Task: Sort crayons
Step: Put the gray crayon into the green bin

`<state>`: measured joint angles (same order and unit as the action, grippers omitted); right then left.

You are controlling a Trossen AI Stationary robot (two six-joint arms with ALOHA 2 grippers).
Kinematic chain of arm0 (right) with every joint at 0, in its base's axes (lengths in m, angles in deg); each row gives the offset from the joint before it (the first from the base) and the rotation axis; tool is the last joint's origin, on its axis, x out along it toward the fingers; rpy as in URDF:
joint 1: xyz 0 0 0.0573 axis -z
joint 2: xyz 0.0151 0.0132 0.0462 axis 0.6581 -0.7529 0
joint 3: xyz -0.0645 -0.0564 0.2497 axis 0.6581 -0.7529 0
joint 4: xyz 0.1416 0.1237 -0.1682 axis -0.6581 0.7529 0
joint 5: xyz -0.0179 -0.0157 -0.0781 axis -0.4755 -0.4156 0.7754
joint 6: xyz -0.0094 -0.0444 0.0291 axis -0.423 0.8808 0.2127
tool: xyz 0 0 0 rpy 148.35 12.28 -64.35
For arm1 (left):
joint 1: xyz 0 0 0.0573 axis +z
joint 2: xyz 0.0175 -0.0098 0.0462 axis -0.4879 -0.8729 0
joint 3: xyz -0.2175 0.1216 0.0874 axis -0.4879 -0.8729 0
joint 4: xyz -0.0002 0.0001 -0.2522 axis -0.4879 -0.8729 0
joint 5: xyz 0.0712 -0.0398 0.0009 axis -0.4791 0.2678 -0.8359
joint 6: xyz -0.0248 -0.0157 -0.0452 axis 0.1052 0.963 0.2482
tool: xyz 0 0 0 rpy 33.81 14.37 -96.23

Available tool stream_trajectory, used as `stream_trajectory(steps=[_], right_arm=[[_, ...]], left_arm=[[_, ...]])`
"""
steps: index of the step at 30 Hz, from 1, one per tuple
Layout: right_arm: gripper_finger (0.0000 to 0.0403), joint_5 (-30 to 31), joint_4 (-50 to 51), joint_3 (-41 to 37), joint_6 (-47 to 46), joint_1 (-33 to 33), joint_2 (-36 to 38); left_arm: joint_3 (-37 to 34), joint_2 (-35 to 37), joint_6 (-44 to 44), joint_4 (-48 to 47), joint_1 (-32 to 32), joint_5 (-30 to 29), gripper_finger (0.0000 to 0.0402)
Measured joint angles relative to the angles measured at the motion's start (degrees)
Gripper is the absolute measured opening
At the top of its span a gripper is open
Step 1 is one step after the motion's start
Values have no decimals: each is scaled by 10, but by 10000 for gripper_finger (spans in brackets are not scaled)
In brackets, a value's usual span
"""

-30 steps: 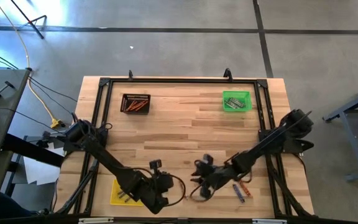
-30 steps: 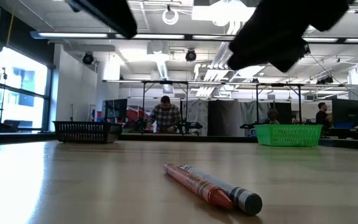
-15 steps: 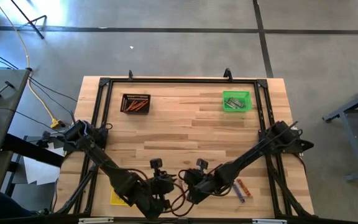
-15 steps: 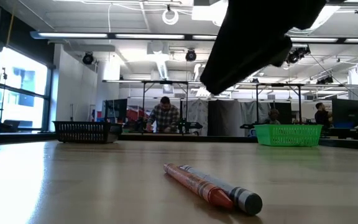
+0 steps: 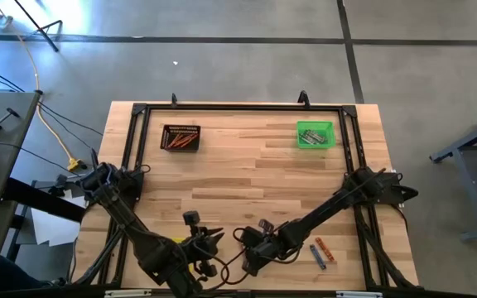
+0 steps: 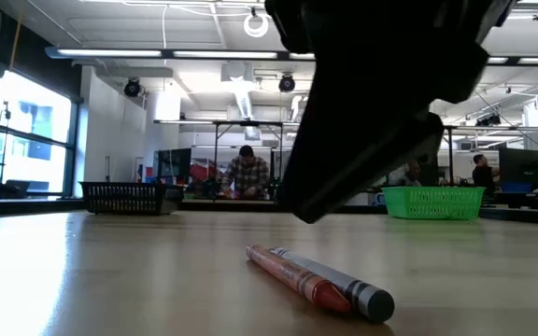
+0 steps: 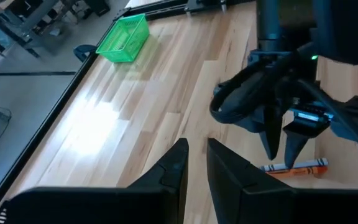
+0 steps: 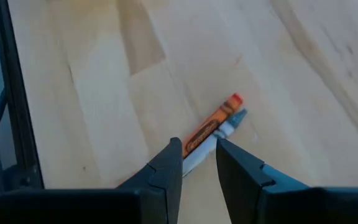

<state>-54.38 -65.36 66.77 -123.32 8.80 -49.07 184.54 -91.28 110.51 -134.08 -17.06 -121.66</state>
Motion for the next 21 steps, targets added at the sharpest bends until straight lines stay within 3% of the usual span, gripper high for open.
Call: stream_trajectory(steps=[8,21], right_arm=[[94,5,-9,0,-24,9,-11],[94,3,6,2,-63,16,-34]], left_arm=[[0,27,1,-1,-22,-15,44],[0,44,0,0,-132,-221,44]])
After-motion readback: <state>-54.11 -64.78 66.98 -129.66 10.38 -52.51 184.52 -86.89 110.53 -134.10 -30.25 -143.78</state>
